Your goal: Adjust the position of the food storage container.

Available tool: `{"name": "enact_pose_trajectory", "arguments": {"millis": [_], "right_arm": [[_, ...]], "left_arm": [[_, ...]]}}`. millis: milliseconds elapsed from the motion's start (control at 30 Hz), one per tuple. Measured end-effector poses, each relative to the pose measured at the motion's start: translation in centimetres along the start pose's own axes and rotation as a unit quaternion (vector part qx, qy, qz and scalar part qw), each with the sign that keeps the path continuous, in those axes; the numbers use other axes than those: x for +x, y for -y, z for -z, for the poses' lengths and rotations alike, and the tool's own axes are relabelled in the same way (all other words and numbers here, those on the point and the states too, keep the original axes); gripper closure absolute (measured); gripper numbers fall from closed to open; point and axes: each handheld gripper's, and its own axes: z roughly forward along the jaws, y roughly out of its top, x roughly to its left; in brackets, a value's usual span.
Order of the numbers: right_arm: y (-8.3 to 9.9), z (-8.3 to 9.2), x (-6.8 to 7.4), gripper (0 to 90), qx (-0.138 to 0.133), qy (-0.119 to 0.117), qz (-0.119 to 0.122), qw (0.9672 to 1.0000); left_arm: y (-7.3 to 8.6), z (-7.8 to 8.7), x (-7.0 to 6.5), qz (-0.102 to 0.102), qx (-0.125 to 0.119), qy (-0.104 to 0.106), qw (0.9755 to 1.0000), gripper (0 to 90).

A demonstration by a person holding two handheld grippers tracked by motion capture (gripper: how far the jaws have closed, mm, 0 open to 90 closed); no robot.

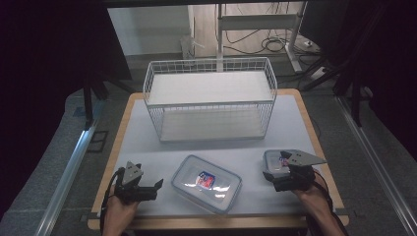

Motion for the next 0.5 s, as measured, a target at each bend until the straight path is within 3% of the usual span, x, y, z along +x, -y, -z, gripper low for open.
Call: {"name": "enact_pose_trajectory", "arguments": {"millis": [100, 233, 267, 500], "right_arm": [[0.03, -0.07, 0.15, 2.7, 0.0, -0.005, -0.001, 1.0], [0.15, -0.2, -0.05, 2.7, 0.008, -0.001, -0.005, 1.0], [0.18, -0.23, -0.09, 2.7, 0.009, -0.001, -0.008, 0.9999], [0.27, -0.37, -0.07, 2.6, 0.012, 0.003, -0.009, 0.9999]], "left_arm": [[0.27, -0.15, 0.19, -0.014, -0.007, 0.002, 0.9999, 5.3], [0.07, 0.19, 0.47, 0.005, 0.007, -0.002, 1.0, 7.6], [-0.01, 0.42, 0.62, 0.016, 0.005, 0.009, 0.9998, 7.6], [0.16, 0.29, 0.69, 0.021, 0.004, 0.02, 0.9996, 7.4]]}}
